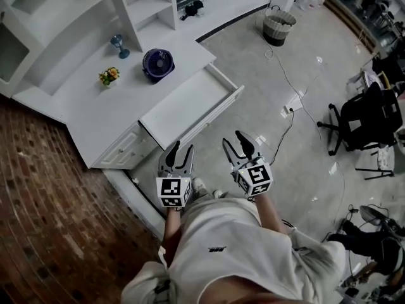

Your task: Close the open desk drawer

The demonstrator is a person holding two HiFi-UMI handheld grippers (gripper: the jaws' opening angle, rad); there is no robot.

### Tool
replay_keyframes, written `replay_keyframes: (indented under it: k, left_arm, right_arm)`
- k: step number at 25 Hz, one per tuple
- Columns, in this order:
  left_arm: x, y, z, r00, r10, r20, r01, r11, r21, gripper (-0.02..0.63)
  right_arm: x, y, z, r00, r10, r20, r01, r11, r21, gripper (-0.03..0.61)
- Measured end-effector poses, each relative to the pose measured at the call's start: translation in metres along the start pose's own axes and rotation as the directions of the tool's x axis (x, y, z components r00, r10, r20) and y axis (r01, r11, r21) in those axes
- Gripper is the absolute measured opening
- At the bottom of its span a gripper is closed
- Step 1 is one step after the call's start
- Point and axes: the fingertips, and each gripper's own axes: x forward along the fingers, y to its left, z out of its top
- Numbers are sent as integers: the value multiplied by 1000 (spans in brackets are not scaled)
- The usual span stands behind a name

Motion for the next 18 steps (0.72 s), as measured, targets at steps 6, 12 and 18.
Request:
replay_keyframes:
  k: [6, 12, 18]
  left_arm:
    - [18, 26, 2, 1000, -24, 0, 24, 1000, -4, 183]
    - [38, 34, 7, 999, -40, -5, 40, 999, 2, 181]
    - [60, 43, 8, 1000, -11, -17, 11, 1000, -5, 181]
  right_arm:
    - [25, -3, 2, 999, -37, -8, 37, 999, 1, 198]
    - [43, -17, 2, 998, -53, -18, 53, 999, -5, 196]
    - [66, -33, -1, 999, -23, -38, 23, 1000, 13, 196]
